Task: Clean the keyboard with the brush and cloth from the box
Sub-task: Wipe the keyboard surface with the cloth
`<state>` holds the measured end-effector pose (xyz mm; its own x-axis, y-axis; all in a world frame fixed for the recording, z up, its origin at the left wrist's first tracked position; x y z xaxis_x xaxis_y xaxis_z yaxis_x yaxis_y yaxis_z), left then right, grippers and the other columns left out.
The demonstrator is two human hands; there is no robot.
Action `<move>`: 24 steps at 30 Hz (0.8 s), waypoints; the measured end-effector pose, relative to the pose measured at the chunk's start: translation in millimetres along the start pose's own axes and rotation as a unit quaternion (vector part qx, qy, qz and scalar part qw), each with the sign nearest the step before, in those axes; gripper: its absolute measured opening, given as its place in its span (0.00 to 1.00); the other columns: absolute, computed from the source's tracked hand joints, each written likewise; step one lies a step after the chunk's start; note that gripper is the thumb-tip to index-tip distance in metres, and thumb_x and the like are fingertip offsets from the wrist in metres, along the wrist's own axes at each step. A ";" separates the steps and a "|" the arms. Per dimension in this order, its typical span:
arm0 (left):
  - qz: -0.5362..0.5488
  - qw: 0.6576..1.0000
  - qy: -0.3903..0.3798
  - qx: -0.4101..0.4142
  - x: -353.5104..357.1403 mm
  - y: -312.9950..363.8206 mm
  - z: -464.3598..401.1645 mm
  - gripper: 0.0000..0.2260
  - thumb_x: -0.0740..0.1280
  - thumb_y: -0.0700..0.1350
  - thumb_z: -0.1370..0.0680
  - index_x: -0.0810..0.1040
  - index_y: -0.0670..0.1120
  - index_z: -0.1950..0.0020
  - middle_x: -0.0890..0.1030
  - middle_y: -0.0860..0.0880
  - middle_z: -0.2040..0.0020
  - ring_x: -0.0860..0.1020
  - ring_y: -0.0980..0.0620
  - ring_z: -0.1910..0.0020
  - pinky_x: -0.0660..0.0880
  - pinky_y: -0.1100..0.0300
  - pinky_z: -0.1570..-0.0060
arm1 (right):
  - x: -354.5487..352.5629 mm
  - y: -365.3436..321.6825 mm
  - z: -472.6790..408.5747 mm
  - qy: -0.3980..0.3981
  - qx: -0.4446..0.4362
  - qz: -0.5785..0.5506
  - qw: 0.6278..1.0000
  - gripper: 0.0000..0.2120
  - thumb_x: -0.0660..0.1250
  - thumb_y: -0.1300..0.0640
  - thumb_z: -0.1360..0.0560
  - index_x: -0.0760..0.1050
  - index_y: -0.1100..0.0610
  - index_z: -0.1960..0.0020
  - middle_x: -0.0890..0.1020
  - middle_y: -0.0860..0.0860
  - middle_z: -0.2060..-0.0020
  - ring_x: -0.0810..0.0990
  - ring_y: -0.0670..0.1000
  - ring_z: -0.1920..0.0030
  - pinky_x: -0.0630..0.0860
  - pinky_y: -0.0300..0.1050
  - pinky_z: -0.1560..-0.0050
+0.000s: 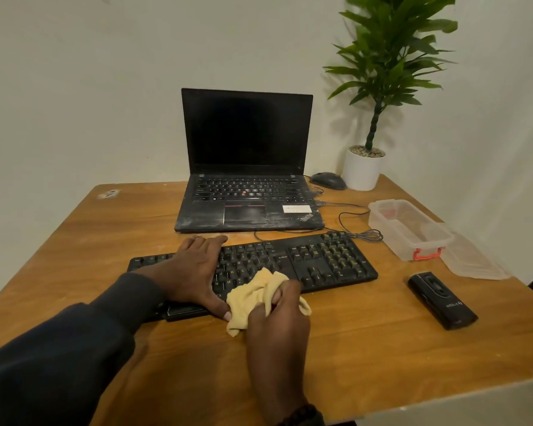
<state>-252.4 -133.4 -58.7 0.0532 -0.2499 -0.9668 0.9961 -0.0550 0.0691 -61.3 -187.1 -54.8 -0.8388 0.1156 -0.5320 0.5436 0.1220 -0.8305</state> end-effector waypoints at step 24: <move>0.420 0.811 0.293 -0.282 13.1 -94.4 102.2 0.16 0.53 0.56 0.15 0.74 0.48 0.46 0.78 0.48 0.55 0.76 0.49 0.54 0.72 0.51 0.49 | -20.0 22.0 -17.6 -0.042 0.097 -0.035 0.994 0.23 0.63 0.62 0.21 0.59 0.58 0.30 0.78 0.56 0.46 0.74 0.50 0.56 0.71 0.39 0.66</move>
<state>-352.9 -230.3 -52.7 0.5900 0.5418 -0.5986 0.4552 0.3891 0.8009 -32.0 -169.4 -59.5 -0.8786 0.0294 -0.4767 0.4741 -0.0674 -0.8779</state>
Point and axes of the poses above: each hand's wrist, its own z-axis away from the middle knuckle, its own x-axis out of the palm, y = z × x, the point moved 6 cm from there along -z, towards the middle knuckle
